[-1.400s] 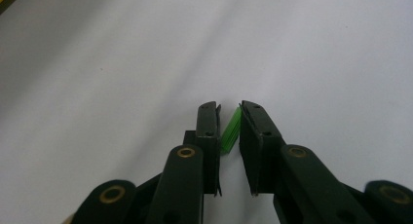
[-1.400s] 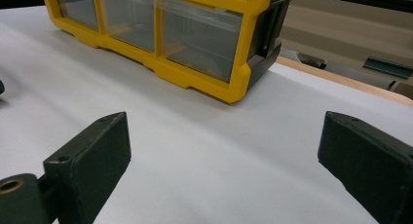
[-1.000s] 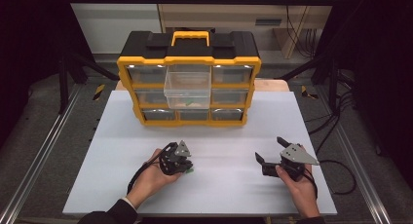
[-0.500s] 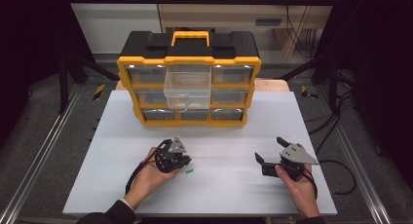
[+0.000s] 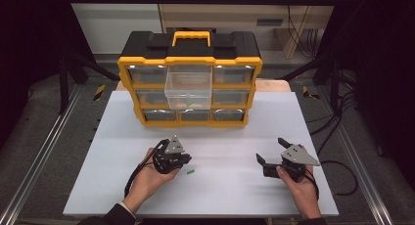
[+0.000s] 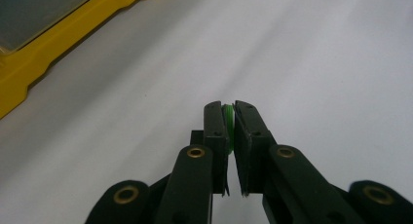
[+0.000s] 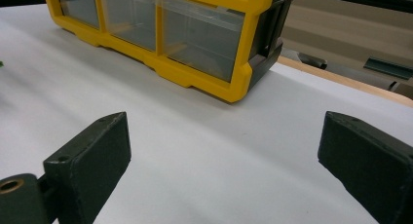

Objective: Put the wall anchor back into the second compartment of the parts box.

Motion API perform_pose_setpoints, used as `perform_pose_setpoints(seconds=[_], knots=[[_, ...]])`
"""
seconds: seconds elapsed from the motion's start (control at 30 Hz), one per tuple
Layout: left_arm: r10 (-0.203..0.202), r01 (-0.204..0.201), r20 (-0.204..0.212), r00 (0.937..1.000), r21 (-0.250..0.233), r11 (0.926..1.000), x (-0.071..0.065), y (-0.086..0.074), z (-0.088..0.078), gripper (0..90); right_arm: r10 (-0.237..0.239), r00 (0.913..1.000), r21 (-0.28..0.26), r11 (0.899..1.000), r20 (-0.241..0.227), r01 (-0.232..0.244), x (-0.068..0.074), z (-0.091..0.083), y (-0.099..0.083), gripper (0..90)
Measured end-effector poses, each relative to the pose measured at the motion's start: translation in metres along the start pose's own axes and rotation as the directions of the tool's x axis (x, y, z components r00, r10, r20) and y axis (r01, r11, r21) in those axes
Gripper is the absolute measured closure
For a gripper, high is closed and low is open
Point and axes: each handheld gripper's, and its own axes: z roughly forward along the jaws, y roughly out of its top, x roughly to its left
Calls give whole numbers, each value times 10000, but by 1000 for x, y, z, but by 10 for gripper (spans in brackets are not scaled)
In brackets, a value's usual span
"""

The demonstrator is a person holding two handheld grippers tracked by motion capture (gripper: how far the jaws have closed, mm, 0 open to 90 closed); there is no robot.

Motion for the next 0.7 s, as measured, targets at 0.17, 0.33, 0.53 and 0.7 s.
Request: perform_pose_setpoints(seconds=[0.17,0.33,0.53,0.7], knots=[[184,-185,-65,9998,-219,9996,-6,5,-11,841,7,10000,-2,10000,18,-7,0,0,0,53],[260,-260,-7,9997,-394,9989,-10,7,-20,841,35,9998,20,10000,200,-36,-2,-1,0,56],[288,-287,4,9996,-650,9975,-13,11,-26,841,252,9990,-282,9993,360,-242,-4,-3,0,68],[292,-293,-21,9996,-800,9964,-15,14,-29,841,747,9966,-795,9942,333,-719,-9,-7,1,70]])
